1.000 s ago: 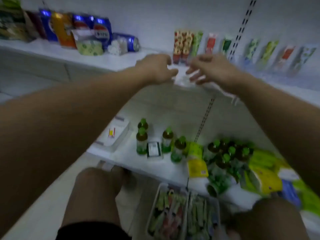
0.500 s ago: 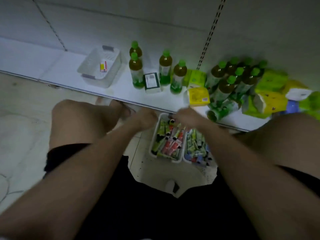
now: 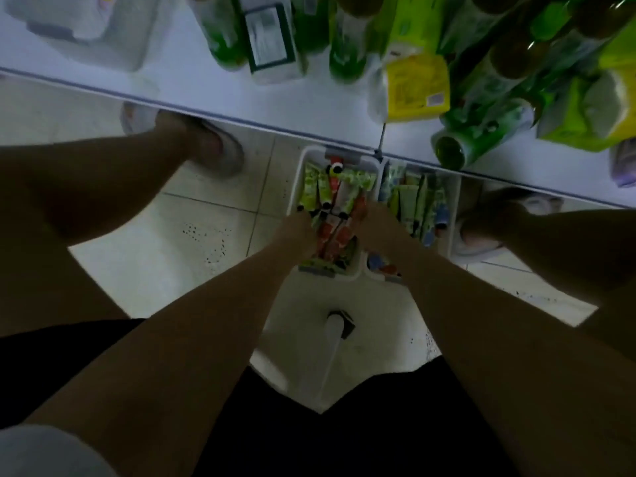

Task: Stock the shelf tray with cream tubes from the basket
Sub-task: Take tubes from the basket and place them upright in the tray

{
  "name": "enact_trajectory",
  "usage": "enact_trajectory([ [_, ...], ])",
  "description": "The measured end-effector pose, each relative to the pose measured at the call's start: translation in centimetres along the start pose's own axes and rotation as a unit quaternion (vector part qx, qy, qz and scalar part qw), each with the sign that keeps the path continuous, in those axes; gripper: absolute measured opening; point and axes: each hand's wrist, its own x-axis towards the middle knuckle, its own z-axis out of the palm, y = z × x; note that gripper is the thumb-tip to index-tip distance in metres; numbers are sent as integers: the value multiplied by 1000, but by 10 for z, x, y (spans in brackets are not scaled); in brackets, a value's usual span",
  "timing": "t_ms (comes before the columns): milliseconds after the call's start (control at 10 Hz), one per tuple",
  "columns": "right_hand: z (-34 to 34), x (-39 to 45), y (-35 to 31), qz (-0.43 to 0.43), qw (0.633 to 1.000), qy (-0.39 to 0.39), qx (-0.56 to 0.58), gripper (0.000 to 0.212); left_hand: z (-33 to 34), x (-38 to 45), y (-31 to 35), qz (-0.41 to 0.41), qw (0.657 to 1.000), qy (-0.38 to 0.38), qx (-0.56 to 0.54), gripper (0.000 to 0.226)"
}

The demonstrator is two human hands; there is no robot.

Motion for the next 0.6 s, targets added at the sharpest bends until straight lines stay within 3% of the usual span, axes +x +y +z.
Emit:
enact_trajectory([
  [100,6,27,1,-37,998,44,-22,18,24,15,-6,0,998,28,-53,34],
  [200,7,46,-6,-69,993,94,-34,20,40,18,-8,-47,998,51,-5,46],
  [300,6,67,-13,-85,986,107,-95,29,50,20,-9,-63,991,43,105,80],
  [400,8,81,-12,-50,983,67,-165,42,52,23,-16,-36,990,55,126,88],
  [500,5,83,-2,-42,980,25,-193,39,39,26,-26,14,992,53,117,78],
  [600,-3,76,0,-33,984,10,-175,22,30,24,-26,35,999,36,-10,71],
])
